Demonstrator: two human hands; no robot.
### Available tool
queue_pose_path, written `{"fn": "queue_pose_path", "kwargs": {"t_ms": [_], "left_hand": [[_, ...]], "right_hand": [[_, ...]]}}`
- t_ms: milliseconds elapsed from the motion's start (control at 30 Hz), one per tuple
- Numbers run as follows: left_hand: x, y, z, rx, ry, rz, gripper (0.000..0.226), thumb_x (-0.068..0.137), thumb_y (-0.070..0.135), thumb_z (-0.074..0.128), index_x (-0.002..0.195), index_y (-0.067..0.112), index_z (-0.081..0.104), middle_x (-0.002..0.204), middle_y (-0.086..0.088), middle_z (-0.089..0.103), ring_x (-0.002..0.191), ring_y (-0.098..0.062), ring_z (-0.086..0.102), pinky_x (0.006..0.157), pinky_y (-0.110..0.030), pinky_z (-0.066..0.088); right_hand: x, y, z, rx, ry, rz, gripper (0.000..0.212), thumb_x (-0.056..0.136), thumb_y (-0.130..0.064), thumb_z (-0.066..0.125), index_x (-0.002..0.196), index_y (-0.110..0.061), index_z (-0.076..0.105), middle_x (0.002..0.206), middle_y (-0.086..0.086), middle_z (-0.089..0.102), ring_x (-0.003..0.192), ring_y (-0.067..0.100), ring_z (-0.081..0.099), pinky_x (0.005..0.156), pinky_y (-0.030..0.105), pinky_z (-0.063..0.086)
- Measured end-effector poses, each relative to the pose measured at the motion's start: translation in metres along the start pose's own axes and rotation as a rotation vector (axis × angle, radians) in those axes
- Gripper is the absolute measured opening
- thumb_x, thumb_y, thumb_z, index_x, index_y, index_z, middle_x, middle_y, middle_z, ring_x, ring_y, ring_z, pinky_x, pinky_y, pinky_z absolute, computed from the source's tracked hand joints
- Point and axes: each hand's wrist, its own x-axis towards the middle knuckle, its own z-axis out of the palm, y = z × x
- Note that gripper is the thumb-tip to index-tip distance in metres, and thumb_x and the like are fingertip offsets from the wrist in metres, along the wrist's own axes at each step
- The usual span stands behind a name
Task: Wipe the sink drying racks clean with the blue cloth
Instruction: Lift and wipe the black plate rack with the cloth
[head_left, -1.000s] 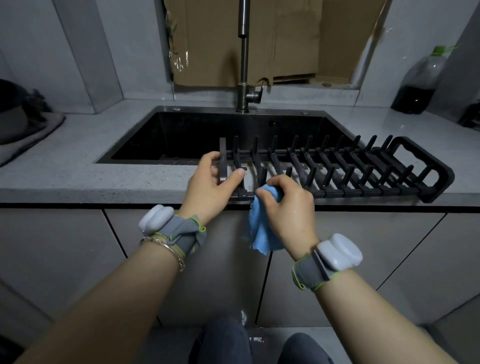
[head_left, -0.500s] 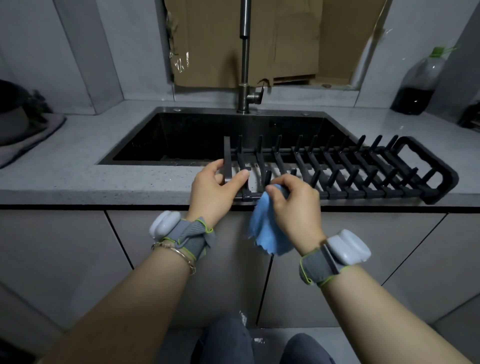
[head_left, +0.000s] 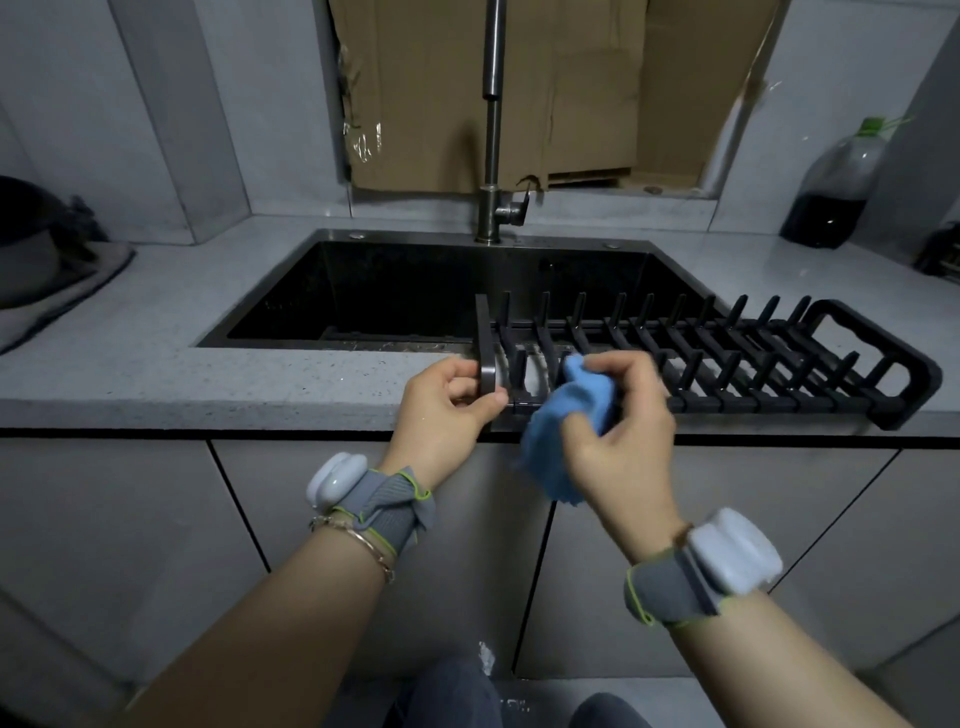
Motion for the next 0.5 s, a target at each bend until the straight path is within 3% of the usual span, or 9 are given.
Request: {"fn": "queue_pose_path", "kwargs": {"t_ms": [67,133,267,367,500], "left_hand": [[0.001,-0.003,0.006,-0.029,-0.001,-0.001,0.018,0.084,-0.009,0.061,0.095,0.005,0.059,0.076,0.000,0.065,0.057,0.005,0.061,0.061,-0.010,0.050],[0.001,-0.004,0.009,-0.062,-0.007,0.011,0.018,0.084,-0.010,0.060,0.095,0.005,0.060,0.077,0.000,0.066,0.058,0.005,0.062,0.063,-0.011,0.050],[0.001,-0.007,0.009,-0.118,0.017,0.031,0.017,0.083,-0.008,0.063,0.098,0.001,0.063,0.080,0.000,0.068,0.065,0.002,0.064,0.069,-0.013,0.053],[0.000,-0.008,0.011,-0.159,0.030,0.030,0.017,0.082,-0.009,0.063,0.096,0.001,0.064,0.076,0.004,0.070,0.066,0.000,0.066,0.069,-0.015,0.054],[0.000,-0.009,0.014,-0.155,0.040,0.034,0.018,0.082,-0.008,0.064,0.097,0.001,0.066,0.081,0.000,0.069,0.069,-0.001,0.066,0.073,-0.016,0.054]], "right_hand": [[-0.001,0.005,0.009,-0.176,-0.124,-0.241,0.033,0.066,0.000,0.044,0.096,-0.006,0.057,0.094,0.000,0.060,0.090,0.013,0.051,0.083,0.013,0.038],[-0.001,0.016,0.015,-0.284,-0.217,-0.366,0.032,0.071,-0.004,0.039,0.097,-0.003,0.057,0.104,0.012,0.063,0.099,0.021,0.049,0.086,0.024,0.039],[-0.003,0.035,0.012,-0.422,-0.315,-0.467,0.038,0.064,0.008,0.048,0.097,0.002,0.064,0.107,0.018,0.064,0.101,0.026,0.048,0.084,0.033,0.040],[0.007,0.038,0.002,-0.510,-0.343,-0.537,0.033,0.069,0.000,0.041,0.091,-0.002,0.065,0.097,0.012,0.067,0.087,0.026,0.048,0.073,0.040,0.047],[0.010,0.033,-0.005,-0.500,-0.294,-0.530,0.029,0.071,-0.006,0.039,0.082,-0.003,0.065,0.088,0.008,0.068,0.080,0.024,0.043,0.064,0.038,0.051]]}}
